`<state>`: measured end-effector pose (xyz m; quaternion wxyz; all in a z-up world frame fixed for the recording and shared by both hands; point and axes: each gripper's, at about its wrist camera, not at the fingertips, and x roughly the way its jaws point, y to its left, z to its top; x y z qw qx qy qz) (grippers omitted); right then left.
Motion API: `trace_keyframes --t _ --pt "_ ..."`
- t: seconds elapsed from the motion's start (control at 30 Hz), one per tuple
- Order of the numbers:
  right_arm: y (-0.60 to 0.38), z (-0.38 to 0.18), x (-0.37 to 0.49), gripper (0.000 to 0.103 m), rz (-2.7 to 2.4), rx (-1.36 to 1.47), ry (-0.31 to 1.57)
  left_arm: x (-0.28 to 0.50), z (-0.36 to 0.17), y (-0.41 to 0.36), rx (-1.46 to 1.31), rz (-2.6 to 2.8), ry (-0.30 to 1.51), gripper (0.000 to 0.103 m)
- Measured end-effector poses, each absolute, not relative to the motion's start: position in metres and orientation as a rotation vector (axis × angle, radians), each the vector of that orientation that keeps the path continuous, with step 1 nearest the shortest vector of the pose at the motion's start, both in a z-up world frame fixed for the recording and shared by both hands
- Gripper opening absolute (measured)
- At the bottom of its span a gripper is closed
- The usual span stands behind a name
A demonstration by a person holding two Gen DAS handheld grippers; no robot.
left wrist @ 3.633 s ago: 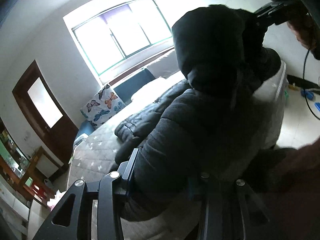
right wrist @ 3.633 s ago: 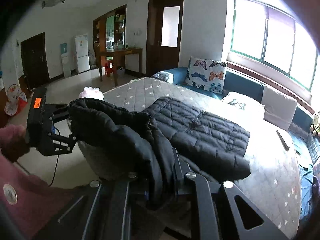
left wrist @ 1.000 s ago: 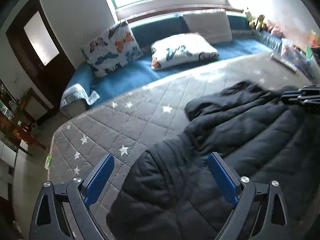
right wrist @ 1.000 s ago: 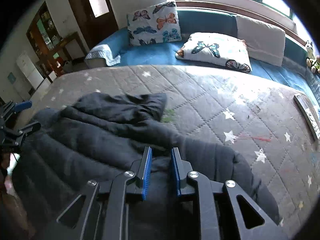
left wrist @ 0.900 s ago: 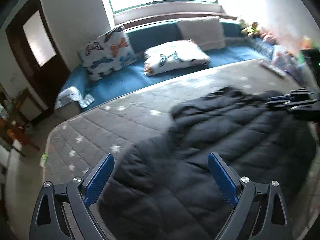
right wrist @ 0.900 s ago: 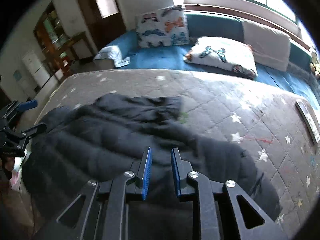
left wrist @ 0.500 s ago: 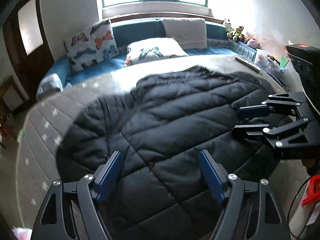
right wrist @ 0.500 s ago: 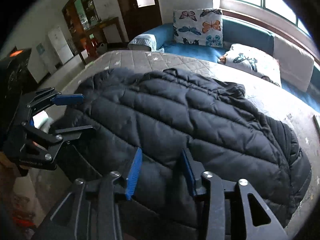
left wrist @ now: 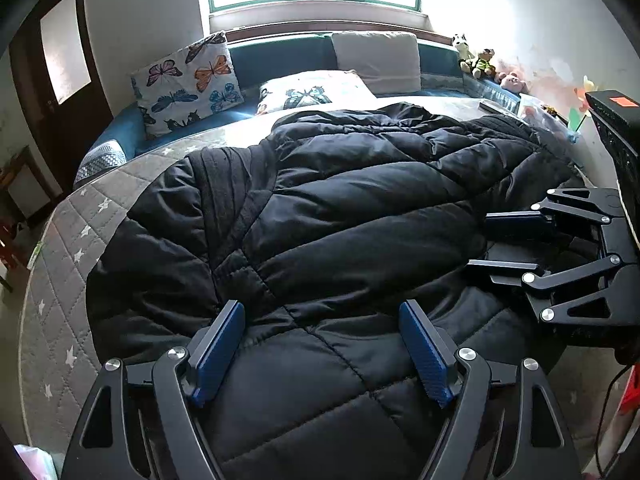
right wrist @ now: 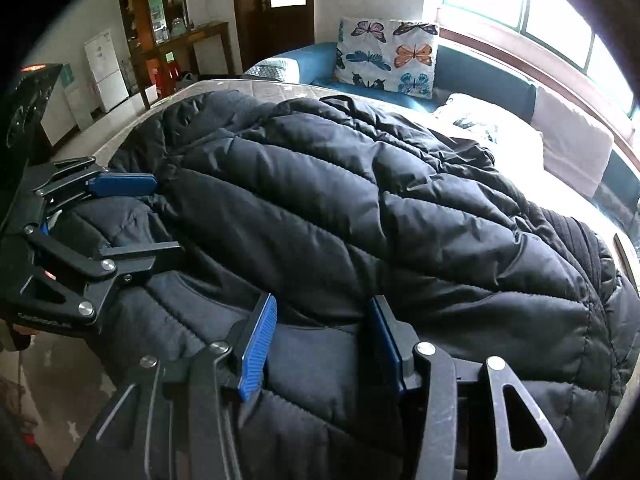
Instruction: Fold large clothes
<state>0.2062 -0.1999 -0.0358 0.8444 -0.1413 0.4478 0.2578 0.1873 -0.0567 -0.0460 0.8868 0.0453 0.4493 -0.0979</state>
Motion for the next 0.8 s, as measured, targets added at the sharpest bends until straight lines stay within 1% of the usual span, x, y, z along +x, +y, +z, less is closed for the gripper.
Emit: trace_keyframes --t 0.13,0.27,0.37,0.43,0.53,0.67,0.8 --pt "-0.203 -0.032 0.203 0.053 0.553 -0.301 0.929 0.188 -0.046 -0.056 0.083 -0.203 0.939 0.085" --pt "-0.228 -0.005 0.192 0.053 0.559 -0.177 0.935 0.189 -0.046 -0.051 0.053 -0.212 0.939 0.085" --pt "-0.259 0.018 0.179 0.053 0.514 -0.16 0.908 0.189 -0.046 -0.051 0.053 -0.212 0.938 0.085" --pt "-0.281 0.025 0.174 0.053 0.477 -0.157 0.929 0.189 -0.046 -0.05 0.049 -0.214 0.938 0.085" --pt "-0.307 0.021 0.171 0.053 0.426 -0.148 0.969 0.189 -0.046 -0.05 0.048 -0.214 0.934 0.085" --pt "-0.335 -0.006 0.174 0.053 0.355 -0.138 1.037 0.189 -0.046 -0.05 0.044 -0.218 0.932 0.086" --pt "-0.342 -0.026 0.173 0.053 0.361 -0.099 1.049 0.189 -0.048 -0.049 0.046 -0.219 0.933 0.087"
